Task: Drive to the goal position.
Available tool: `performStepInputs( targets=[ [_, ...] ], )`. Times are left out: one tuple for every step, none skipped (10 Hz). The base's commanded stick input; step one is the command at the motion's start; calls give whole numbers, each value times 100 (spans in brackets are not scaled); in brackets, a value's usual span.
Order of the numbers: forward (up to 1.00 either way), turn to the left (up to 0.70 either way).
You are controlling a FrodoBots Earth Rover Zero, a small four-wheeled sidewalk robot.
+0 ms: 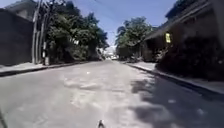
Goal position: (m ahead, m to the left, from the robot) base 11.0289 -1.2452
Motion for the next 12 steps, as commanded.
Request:
performStepInputs(
  targets=[
    [100,-27],
    [100,-40],
    [100,-40],
    [100,-35],
    [100,0],
    [100,0],
    [100,0],
    [100,0],
    [100,0],
    [100,0],
    [100,0],
    [100,0]
  ],
)
